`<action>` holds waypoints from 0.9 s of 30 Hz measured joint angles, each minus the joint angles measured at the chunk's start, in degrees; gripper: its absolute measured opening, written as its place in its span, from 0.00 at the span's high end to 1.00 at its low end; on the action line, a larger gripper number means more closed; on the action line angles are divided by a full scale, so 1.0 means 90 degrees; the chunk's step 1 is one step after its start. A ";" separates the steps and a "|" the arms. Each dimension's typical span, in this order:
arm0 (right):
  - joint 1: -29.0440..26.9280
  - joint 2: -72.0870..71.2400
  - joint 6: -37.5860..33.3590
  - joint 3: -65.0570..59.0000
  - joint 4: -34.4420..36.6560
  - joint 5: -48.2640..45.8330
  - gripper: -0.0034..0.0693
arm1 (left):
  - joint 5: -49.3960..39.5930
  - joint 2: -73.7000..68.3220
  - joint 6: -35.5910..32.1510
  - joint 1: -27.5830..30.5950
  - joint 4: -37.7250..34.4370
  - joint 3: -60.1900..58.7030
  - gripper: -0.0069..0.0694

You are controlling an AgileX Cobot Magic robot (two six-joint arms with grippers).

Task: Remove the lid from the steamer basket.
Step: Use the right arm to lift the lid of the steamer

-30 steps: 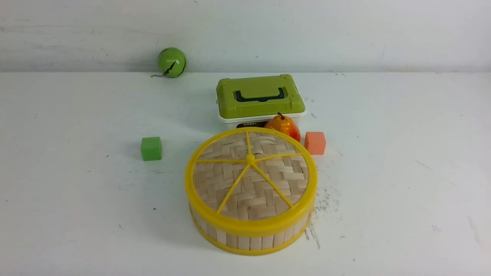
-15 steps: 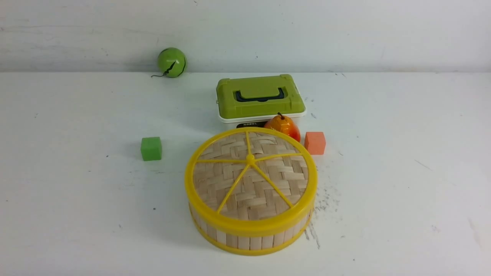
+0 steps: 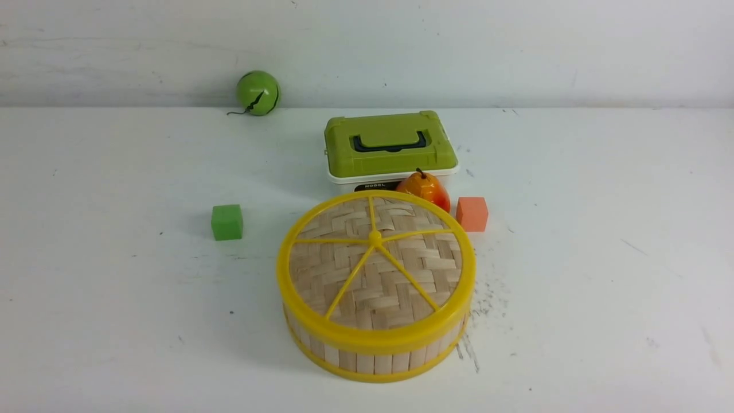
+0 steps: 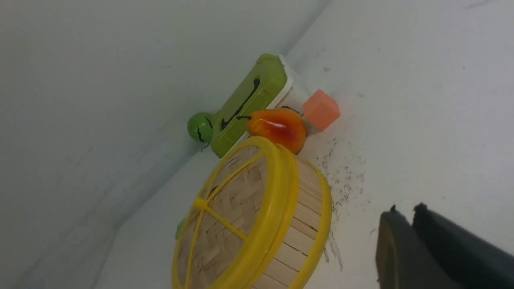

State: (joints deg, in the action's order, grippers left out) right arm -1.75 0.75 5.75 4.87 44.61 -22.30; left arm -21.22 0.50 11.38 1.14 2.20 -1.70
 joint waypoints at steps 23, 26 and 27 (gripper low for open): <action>0.1689 0.7768 -0.3076 0.7674 -0.3062 -0.4069 0.97 | 0.0000 0.0000 0.0000 0.0000 0.0000 0.0000 0.60; 0.2293 0.8506 -0.2733 0.8369 -0.3685 -0.4241 0.97 | 0.0000 0.0000 0.0000 0.0000 0.0000 0.0000 0.60; 0.2731 0.9083 -0.2476 0.8926 -0.4113 -0.4445 0.97 | 0.0000 0.0000 0.0000 0.0000 0.0000 0.0000 0.60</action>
State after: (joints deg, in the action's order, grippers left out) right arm 22.83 82.50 -16.53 85.20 7.60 -62.30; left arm -21.22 0.50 11.38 1.14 2.20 -1.70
